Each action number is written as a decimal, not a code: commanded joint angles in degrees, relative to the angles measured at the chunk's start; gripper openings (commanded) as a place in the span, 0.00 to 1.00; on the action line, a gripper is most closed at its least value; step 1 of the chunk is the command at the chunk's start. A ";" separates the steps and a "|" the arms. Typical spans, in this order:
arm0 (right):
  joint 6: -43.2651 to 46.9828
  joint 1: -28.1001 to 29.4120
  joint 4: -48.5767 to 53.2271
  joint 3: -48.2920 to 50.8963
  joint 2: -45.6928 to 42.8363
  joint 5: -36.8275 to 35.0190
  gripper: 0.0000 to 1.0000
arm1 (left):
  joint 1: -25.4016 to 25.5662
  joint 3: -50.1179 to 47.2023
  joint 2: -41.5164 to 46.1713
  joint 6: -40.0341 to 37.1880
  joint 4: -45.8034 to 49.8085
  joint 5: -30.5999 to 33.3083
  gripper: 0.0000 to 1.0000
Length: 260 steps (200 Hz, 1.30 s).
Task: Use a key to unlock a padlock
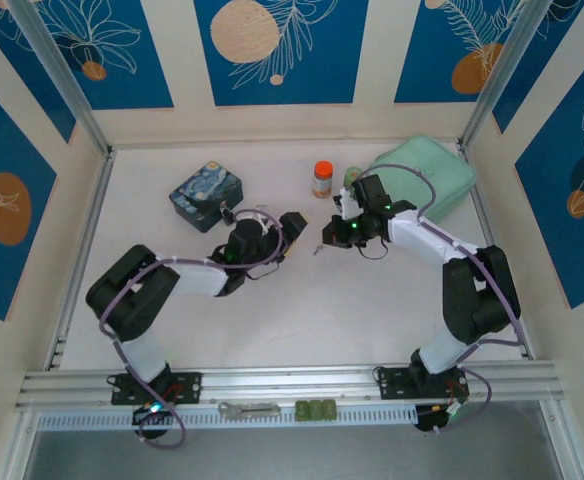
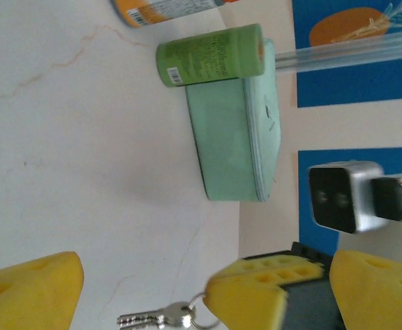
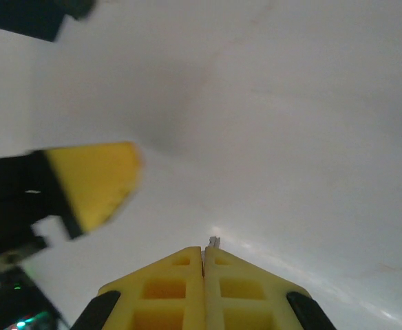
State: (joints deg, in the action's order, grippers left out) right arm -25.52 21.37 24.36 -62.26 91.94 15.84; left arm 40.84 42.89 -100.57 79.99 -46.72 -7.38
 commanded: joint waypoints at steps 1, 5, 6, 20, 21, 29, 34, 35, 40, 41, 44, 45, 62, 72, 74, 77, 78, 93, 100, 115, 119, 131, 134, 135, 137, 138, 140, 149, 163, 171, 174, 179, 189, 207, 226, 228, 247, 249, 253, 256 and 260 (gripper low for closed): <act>-3.64 1.56 -4.42 -0.57 -0.32 3.63 0.00 | 0.91 -0.46 -0.89 5.91 -5.07 1.51 0.92; -3.78 1.72 -3.52 -1.01 0.22 2.04 0.00 | 0.89 -0.71 -0.68 5.67 -4.58 1.95 0.92; -3.81 1.74 -3.26 -1.10 0.37 1.58 0.00 | 0.90 -0.84 -0.55 5.56 -4.46 2.11 0.92; -4.44 1.93 -0.31 -2.39 2.94 -2.21 0.00 | 0.56 -2.43 1.25 4.14 -2.51 4.67 0.93; -4.45 1.93 -0.16 -2.45 3.13 -2.30 0.00 | 0.51 -2.58 1.39 4.05 -2.37 4.80 0.93; -4.98 1.93 0.03 -2.39 4.62 -2.92 0.00 | 0.09 -3.34 2.75 2.84 -0.99 5.68 0.93; -5.61 2.01 -0.18 -2.14 5.42 -3.27 0.00 | -0.20 -3.66 3.55 1.90 -0.04 6.07 0.93; -5.69 2.06 -0.23 -2.06 5.61 -3.36 0.00 | -0.26 -3.72 3.72 1.70 0.18 6.11 0.93; -6.12 2.17 -0.42 -1.76 6.30 -3.74 0.00 | -0.53 -3.93 4.39 0.94 1.22 6.31 0.93; -6.21 2.18 -0.48 -1.74 6.44 -3.77 0.00 | -0.56 -3.94 4.58 0.73 1.43 6.36 0.93; -6.35 2.28 -0.65 -1.58 6.83 -3.79 0.00 | -0.72 -4.10 5.05 0.32 2.00 6.40 0.93; -6.41 2.32 -0.73 -1.52 6.97 -3.84 0.00 | -0.74 -4.12 5.17 0.16 2.17 6.45 0.93; -6.91 2.95 -1.98 -0.72 8.92 -4.12 0.00 | -1.19 -4.31 6.83 -2.15 4.33 6.37 0.94; -6.76 3.32 -1.89 -0.58 9.66 -4.68 0.00 | -1.24 -4.22 7.59 -3.22 5.47 6.41 0.94; -6.74 3.37 -1.69 -0.58 9.79 -4.96 0.00 | -1.28 -4.16 7.70 -3.36 5.73 6.41 0.94; -6.74 3.41 -1.38 -0.58 9.97 -5.53 0.00 | -1.27 -4.18 7.85 -3.64 6.02 6.41 0.94; -6.74 3.46 -1.22 -0.63 9.99 -5.81 0.00 | -1.28 -4.11 7.85 -3.71 6.11 6.41 0.94; -7.17 3.44 3.94 -1.59 10.46 -13.51 0.14 | -1.38 -3.78 8.22 -4.59 6.85 6.23 0.94; -6.96 3.55 6.64 -2.04 10.35 -17.80 0.21 | -1.46 -3.70 8.40 -4.93 6.90 6.15 0.94; -5.93 3.59 10.32 -2.21 8.77 -25.78 0.32 | -1.56 -3.37 8.40 -5.42 6.99 6.10 0.94; -5.37 3.66 10.64 -2.09 8.19 -27.17 0.34 | -1.65 -3.22 8.40 -5.63 7.04 6.00 0.94; -3.70 4.55 11.88 -2.43 6.54 -31.96 0.37 | -1.73 -2.72 8.26 -5.96 7.17 5.81 0.94; -3.26 4.83 12.34 -2.69 6.24 -33.06 0.37 | -1.73 -2.61 8.15 -5.98 7.25 5.72 0.94; -3.11 4.91 12.45 -2.78 6.15 -33.37 0.37 | -1.73 -2.58 8.13 -5.94 7.25 5.67 0.94; -2.78 5.09 12.64 -2.96 6.06 -33.95 0.37 | -1.77 -2.52 8.12 -5.93 7.23 5.59 0.94; -2.56 5.18 12.73 -3.04 5.97 -34.17 0.37 | -1.79 -2.49 8.07 -5.91 7.24 5.56 0.94; -2.18 5.35 12.91 -3.22 5.84 -34.59 0.37 | -1.83 -2.38 8.02 -6.03 7.23 5.47 0.94; -0.88 6.08 13.17 -3.85 5.51 -35.79 0.38 | -1.84 -1.90 7.76 -6.16 7.16 5.14 0.94; 0.09 6.41 13.17 -4.59 6.04 -34.19 0.39 | -1.91 -1.29 7.47 -6.44 7.06 4.63 0.94; -0.28 6.28 13.61 -5.06 6.74 -32.42 0.39 | -1.92 -1.02 7.32 -6.55 7.08 4.36 0.94; -0.78 6.24 13.92 -5.33 7.12 -31.78 0.39 | -1.93 -0.98 7.26 -6.57 7.08 4.32 0.94; -1.56 6.16 14.55 -5.77 7.67 -30.66 0.39 | -1.95 -0.89 7.24 -6.59 7.06 4.15 0.94; -3.53 6.21 15.19 -6.10 8.48 -28.59 0.39 | -1.90 -0.93 7.37 -6.62 7.11 4.16 0.94; -7.67 6.80 14.01 -5.38 8.94 -24.77 0.40 | -2.06 -1.29 7.82 -6.77 7.61 4.60 0.94; -11.09 7.36 11.76 -5.11 9.94 -22.18 0.43 | -2.08 -1.67 8.28 -7.17 7.84 5.22 0.94; -11.41 7.41 11.59 -5.14 10.08 -22.12 0.44 | -2.08 -1.67 8.29 -7.24 7.91 5.26 0.94; -13.89 7.81 10.27 -5.62 11.51 -20.85 0.50 | -2.18 -1.67 8.82 -7.65 8.18 5.36 0.94; -14.06 7.88 10.27 -5.71 11.66 -20.85 0.51 | -2.17 -1.67 8.93 -7.69 8.23 5.36 0.94; -14.49 7.94 10.27 -5.89 12.03 -20.85 0.51 | -2.20 -1.67 8.99 -7.73 8.31 5.36 0.94; -14.67 7.98 10.25 -5.94 12.36 -20.80 0.52 | -2.18 -1.75 9.11 -7.88 8.31 5.42 0.94; -14.92 7.99 10.16 -6.07 12.69 -20.72 0.52 | -2.30 -1.83 9.33 -7.96 8.32 5.49 0.94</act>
State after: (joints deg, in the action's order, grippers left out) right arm -35.70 28.64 35.33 -67.40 102.37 -8.32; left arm 39.40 40.66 -93.32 74.06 -39.31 -2.50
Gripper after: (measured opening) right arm 0.506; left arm 0.941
